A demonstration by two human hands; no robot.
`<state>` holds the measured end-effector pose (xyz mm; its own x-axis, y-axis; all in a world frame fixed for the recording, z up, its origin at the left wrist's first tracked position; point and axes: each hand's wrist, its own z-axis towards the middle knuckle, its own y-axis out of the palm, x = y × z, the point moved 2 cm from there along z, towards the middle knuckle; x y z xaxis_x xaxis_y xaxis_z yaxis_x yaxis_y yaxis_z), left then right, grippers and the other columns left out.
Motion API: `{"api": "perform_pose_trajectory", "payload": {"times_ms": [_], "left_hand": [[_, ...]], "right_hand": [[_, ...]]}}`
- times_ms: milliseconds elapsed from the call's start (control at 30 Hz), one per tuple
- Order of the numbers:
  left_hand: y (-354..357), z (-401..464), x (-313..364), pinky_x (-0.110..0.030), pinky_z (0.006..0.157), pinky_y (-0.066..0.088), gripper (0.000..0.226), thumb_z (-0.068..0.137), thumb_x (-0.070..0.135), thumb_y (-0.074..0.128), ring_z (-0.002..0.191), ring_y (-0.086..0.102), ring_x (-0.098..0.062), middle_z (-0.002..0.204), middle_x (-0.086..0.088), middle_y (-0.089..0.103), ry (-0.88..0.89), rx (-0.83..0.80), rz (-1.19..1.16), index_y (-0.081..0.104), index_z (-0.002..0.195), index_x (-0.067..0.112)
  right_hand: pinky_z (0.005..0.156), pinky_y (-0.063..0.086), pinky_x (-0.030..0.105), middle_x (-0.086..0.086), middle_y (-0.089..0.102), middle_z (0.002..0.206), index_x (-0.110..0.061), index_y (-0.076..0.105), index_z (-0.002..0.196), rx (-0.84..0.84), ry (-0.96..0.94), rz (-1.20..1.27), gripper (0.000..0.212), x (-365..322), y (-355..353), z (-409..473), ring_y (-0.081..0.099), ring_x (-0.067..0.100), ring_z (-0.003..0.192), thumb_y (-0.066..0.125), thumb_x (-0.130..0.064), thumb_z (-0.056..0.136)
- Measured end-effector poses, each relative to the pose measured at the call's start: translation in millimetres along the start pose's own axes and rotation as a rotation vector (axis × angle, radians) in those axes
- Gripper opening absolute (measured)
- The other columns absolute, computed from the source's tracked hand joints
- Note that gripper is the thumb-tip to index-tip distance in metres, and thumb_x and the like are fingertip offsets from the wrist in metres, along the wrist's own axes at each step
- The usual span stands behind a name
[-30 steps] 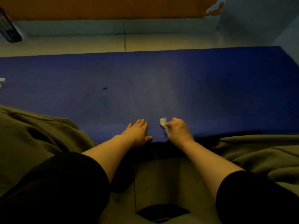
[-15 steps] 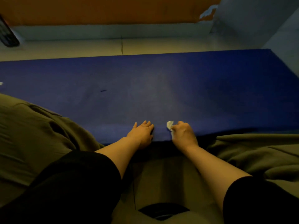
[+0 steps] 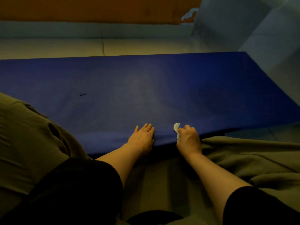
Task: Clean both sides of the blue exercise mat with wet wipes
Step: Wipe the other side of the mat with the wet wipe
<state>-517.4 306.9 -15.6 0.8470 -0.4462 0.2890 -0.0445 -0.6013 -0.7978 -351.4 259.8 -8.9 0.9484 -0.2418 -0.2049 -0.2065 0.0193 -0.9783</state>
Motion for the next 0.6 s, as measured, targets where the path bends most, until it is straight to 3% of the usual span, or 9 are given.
{"api": "perform_pose_trajectory", "payload": {"times_ms": [100, 233, 333, 433, 533, 600], "left_hand": [[2, 2, -1, -0.047, 0.119, 0.000, 0.059, 0.105, 0.026, 0.032, 0.149, -0.003, -0.022, 0.162, -0.008, -0.003, -0.047, 0.032, -0.005, 0.004, 0.154, 0.008], [6, 2, -10, -0.049, 0.119, -0.001, 0.061, 0.105, 0.027, 0.032, 0.149, -0.005, -0.022, 0.162, -0.008, -0.006, -0.125, 0.009, 0.000, 0.001, 0.154, 0.008], [6, 1, -16, -0.053, 0.119, -0.001, 0.057, 0.106, 0.027, 0.026, 0.149, -0.005, -0.023, 0.162, -0.007, -0.006, -0.148, 0.008, -0.012, 0.001, 0.154, 0.009], [7, 0, -17, -0.052, 0.119, -0.001, 0.056, 0.107, 0.028, 0.024, 0.149, -0.006, -0.022, 0.162, -0.007, -0.006, -0.150, 0.017, -0.037, 0.001, 0.154, 0.009], [9, 2, -17, -0.050, 0.118, -0.001, 0.057, 0.106, 0.028, 0.026, 0.149, -0.006, -0.021, 0.162, -0.006, -0.006, -0.160, 0.030, -0.048, 0.001, 0.155, 0.011], [9, 2, -18, -0.049, 0.119, -0.001, 0.059, 0.105, 0.028, 0.029, 0.149, -0.005, -0.020, 0.162, -0.006, -0.004, -0.174, 0.043, -0.079, 0.002, 0.155, 0.012]], "right_hand": [[0.050, 0.046, 0.029, 0.014, 0.057, 0.067, -0.004, 0.070, 0.096, -0.063, -0.193, 0.060, 0.042, -39, 16, -12, 0.055, 0.035, 0.056, 0.075, 0.002, 0.055], [0.055, 0.047, 0.033, 0.017, 0.057, 0.072, -0.009, 0.070, 0.096, -0.142, -0.380, 0.090, 0.029, -47, 24, -6, 0.056, 0.038, 0.063, 0.066, -0.002, 0.068], [0.065, 0.046, 0.035, 0.017, 0.056, 0.085, -0.012, 0.070, 0.100, -0.052, -0.173, -0.014, 0.026, -8, 15, 18, 0.055, 0.038, 0.075, 0.053, -0.007, 0.082], [0.073, 0.045, 0.038, 0.018, 0.048, 0.097, -0.005, 0.068, 0.097, -0.046, 0.023, 0.062, 0.018, -1, 11, 27, 0.052, 0.037, 0.083, 0.053, -0.008, 0.089], [0.063, 0.045, 0.036, 0.020, 0.050, 0.089, -0.008, 0.069, 0.102, -0.090, -0.227, 0.168, 0.018, -48, 24, 18, 0.055, 0.038, 0.070, 0.060, -0.011, 0.086], [0.066, 0.042, 0.037, 0.018, 0.050, 0.094, -0.007, 0.067, 0.102, -0.212, -0.351, 0.170, 0.020, -71, 33, 16, 0.054, 0.036, 0.076, 0.056, -0.017, 0.089]]}}
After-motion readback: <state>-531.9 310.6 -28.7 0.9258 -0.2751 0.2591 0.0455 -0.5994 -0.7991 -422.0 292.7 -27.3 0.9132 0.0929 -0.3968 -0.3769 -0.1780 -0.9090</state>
